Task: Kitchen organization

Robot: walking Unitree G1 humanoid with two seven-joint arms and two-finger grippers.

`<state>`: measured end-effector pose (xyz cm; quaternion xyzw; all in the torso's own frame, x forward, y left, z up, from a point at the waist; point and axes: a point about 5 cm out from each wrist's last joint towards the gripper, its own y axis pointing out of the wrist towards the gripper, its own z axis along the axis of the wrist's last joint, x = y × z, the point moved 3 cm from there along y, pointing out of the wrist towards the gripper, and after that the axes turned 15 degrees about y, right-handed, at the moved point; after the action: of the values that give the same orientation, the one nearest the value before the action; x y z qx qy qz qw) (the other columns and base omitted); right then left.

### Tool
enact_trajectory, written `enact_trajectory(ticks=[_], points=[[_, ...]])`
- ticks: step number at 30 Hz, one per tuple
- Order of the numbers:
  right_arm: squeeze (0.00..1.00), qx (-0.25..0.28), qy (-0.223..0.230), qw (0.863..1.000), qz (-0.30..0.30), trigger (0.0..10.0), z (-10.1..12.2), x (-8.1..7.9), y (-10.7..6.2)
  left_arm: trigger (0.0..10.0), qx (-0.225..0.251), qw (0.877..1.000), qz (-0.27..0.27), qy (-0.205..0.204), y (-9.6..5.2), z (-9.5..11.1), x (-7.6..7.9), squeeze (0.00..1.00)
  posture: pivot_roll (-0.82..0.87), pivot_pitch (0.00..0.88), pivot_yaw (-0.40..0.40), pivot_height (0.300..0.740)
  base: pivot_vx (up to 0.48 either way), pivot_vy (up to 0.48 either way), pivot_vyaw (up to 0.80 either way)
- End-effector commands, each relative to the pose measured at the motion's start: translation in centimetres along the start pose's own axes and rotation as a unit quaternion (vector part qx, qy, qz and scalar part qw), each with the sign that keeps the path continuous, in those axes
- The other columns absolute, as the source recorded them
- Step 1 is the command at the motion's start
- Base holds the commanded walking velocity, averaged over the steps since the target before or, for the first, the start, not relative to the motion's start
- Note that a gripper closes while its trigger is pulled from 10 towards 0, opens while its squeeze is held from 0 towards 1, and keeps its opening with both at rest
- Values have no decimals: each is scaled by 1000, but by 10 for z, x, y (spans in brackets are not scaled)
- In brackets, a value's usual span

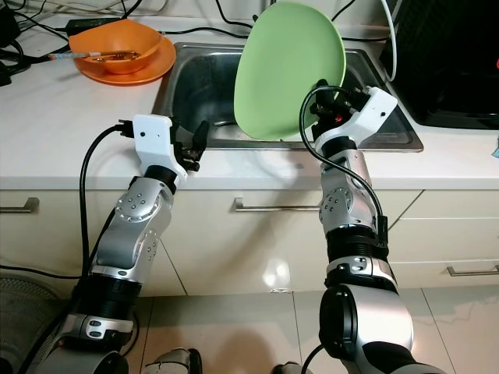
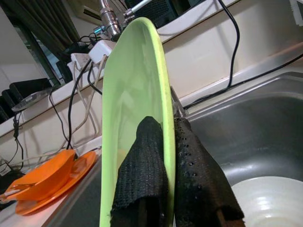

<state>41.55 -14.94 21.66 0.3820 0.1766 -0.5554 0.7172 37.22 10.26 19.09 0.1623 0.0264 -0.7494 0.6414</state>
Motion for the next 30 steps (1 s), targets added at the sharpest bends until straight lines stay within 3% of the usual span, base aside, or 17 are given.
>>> enact_trajectory(ticks=[1,20,30], points=[[0,31,-5,999,15,10000,15,-8,7,10000,-1,1000,1,6,-1,-1,2,0,-18,68,-17,740,0,0,0],[0,35,-3,999,11,10000,16,-5,7,10000,-7,1000,0,6,-1,-4,4,0,-20,70,-15,740,201,0,0],[0,37,0,999,9,10000,17,-4,7,10000,-6,1000,1,6,-1,-4,4,0,-22,67,-15,740,453,0,0]])
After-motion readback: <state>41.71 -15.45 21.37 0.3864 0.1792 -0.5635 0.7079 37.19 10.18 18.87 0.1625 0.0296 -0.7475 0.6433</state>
